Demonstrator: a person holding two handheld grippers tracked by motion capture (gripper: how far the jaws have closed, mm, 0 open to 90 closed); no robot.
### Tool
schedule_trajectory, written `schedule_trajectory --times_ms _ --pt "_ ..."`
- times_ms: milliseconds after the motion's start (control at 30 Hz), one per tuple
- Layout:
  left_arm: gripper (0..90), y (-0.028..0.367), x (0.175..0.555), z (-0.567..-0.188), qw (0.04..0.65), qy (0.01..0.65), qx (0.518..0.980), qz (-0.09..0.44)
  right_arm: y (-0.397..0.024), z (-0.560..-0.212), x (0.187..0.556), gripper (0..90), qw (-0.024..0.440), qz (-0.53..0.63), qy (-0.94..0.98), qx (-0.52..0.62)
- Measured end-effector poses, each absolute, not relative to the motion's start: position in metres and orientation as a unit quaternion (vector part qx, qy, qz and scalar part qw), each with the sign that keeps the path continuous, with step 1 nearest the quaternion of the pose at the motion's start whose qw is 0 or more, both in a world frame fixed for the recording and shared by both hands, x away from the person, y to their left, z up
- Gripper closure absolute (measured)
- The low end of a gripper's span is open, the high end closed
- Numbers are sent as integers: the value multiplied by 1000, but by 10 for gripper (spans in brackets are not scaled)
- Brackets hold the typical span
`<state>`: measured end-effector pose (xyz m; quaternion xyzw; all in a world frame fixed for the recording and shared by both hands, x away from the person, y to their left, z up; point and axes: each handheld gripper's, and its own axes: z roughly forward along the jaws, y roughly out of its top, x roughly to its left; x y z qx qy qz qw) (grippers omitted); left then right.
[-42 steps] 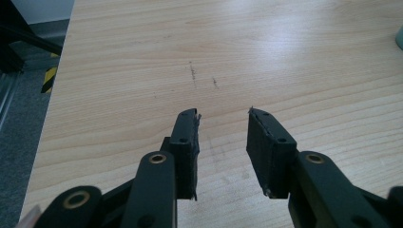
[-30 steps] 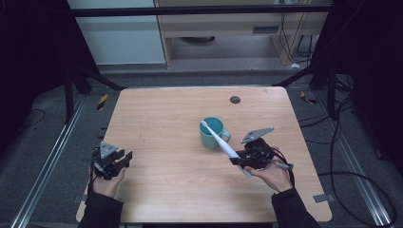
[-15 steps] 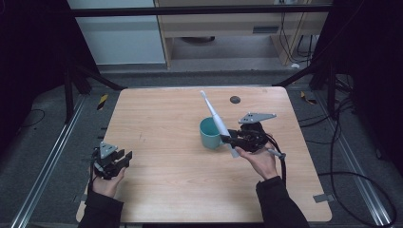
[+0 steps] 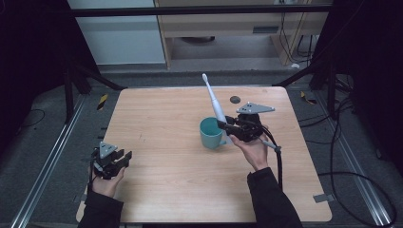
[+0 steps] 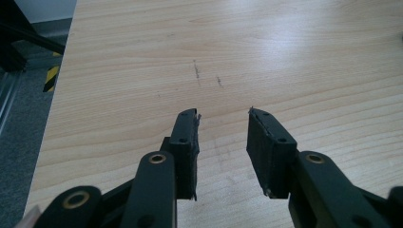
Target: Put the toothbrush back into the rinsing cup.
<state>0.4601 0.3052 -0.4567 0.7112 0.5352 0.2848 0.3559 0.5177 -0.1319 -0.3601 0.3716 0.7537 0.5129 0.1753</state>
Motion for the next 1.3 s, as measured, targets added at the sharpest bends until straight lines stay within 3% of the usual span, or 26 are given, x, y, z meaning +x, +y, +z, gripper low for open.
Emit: schedule_trajectory --times_ms 1300 --pt "632 306 461 -457 355 534 711 288 -89 -395 577 663 209 539 707 406"
